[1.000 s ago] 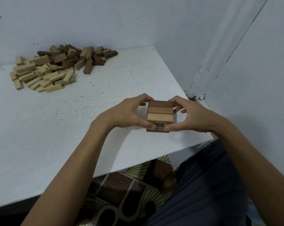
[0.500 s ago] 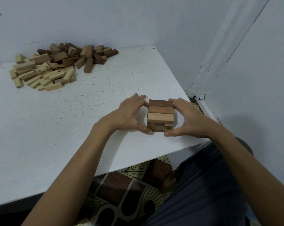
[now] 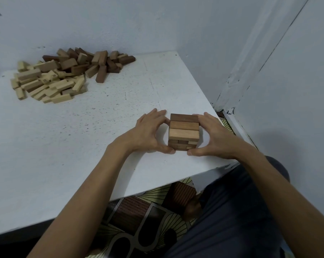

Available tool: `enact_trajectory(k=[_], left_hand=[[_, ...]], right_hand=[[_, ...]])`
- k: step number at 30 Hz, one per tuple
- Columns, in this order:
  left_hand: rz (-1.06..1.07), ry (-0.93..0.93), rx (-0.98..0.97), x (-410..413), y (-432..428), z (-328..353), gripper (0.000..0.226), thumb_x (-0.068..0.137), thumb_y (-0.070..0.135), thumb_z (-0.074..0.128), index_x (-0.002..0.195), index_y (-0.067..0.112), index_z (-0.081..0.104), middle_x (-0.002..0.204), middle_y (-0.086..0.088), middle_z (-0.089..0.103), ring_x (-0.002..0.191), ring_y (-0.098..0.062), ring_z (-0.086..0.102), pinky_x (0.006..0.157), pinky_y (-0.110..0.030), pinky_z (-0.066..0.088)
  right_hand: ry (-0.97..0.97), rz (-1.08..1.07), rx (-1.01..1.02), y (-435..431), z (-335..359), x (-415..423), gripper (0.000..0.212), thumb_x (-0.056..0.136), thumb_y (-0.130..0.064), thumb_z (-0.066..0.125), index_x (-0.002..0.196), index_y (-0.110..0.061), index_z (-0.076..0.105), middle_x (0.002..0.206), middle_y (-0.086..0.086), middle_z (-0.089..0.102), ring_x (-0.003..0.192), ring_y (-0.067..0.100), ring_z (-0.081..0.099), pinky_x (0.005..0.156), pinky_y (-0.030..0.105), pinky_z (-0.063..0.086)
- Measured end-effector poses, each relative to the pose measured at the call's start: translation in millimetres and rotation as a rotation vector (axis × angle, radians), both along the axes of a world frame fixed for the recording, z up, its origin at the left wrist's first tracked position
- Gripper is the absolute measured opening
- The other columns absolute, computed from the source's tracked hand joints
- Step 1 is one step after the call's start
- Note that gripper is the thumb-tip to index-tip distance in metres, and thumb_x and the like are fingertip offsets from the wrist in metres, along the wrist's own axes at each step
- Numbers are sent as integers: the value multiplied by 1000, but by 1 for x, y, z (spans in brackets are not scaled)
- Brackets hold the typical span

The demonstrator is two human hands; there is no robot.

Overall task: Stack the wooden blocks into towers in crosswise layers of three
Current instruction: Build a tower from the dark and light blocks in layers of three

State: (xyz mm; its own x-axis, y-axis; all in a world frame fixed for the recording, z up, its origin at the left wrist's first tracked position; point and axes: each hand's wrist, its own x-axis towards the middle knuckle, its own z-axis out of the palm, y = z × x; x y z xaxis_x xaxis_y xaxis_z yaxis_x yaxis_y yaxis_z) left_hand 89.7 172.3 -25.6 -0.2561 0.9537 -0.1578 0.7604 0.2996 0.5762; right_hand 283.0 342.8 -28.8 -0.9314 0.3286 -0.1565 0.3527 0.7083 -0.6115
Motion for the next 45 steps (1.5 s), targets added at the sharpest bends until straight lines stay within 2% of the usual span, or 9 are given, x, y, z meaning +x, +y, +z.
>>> enact_trajectory(k=[3,6,9,12,15,23,32,40,45], left_hand=[[2,-14,30,5,-3,4,97,66,48,87,146,29,37,164,5,18,152,-13,1,123,-40,-2],[3,-54,110,6,-6,4,115,67,46,88,156,27,18,156,8,36,151,-11,12,119,-33,-6],[-7,-102,152,7,-8,3,127,65,47,85,159,22,3,140,12,48,140,-3,32,117,-28,-6],[-3,-126,165,10,-10,2,129,70,39,87,158,20,-5,129,18,46,137,5,29,117,-24,-8],[17,-138,179,11,-10,0,131,70,37,88,158,21,-8,126,20,44,136,11,23,119,-25,-7],[15,-138,181,10,-9,-1,131,71,36,87,157,20,-10,127,20,43,143,-2,24,120,-29,-6],[20,-139,184,10,-10,-1,129,72,34,86,157,22,-10,127,19,44,143,-4,25,119,-27,-6],[31,-225,212,12,-9,5,134,66,48,86,156,33,-12,141,13,47,144,-5,27,123,-49,10],[43,-294,222,10,-9,6,134,61,59,81,154,42,-14,144,9,51,146,-8,28,121,-50,17]], right_hand=[[12,-44,-59,-6,7,2,104,66,-51,87,150,-37,26,157,-15,25,151,10,4,121,44,17],[77,-65,-56,-12,10,4,117,65,-46,89,154,-37,14,152,-19,28,148,10,13,119,43,23],[106,-66,-86,-15,9,5,123,66,-40,90,156,-36,7,143,-24,26,137,-1,25,112,33,28],[112,-79,-98,-17,9,5,125,67,-36,90,157,-34,4,139,-24,26,129,-7,26,105,25,27],[123,-96,-98,-17,8,5,126,66,-35,91,157,-34,4,133,-21,31,131,-1,29,105,27,28],[126,-99,-103,-17,7,6,127,66,-35,91,157,-35,2,132,-19,33,139,6,29,108,28,27],[126,-104,-73,-16,7,10,125,68,-34,90,158,-33,2,118,-44,25,130,-1,28,108,29,26],[161,-105,-88,-17,11,9,129,65,-37,91,157,-36,1,123,-45,24,140,8,29,113,33,27],[177,-109,-120,-17,13,6,127,67,-40,89,157,-39,0,125,-46,24,138,4,29,115,37,28]])
